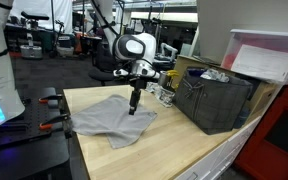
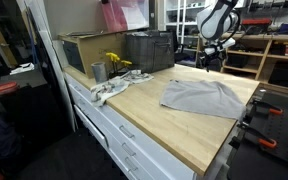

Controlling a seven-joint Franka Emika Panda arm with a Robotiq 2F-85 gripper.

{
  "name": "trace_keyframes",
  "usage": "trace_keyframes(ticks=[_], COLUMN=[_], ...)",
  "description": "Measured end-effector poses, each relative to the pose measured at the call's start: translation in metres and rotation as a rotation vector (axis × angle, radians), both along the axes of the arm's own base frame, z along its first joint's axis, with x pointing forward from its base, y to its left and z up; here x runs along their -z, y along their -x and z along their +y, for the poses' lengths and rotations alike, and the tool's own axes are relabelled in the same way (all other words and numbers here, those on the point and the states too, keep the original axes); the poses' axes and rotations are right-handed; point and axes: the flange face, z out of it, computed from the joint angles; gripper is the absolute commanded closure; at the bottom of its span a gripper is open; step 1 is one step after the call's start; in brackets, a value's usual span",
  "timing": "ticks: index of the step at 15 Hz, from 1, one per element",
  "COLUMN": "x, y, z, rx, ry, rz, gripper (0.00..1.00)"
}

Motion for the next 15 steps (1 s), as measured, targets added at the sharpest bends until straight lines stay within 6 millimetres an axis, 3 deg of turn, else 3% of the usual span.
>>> trace_keyframes(ticks=[4,7,9,11,15], x=[-0.039,-0.044,-0.032,-0.011,0.036], y=[-0.06,-0.109,-0.135,-0.153,-0.166], z=[0.059,0.121,0.155,0.176,0.181], rx=[-0.135,-0.301,-0.42,-0.53,-0.639], ry=[-0.097,-0.181,-0.216,-0.245,-0.293], rz=[-0.137,-0.187,-0.184,-0.151,-0.066], gripper=[0.0,0.0,0.0,0.0,0.0])
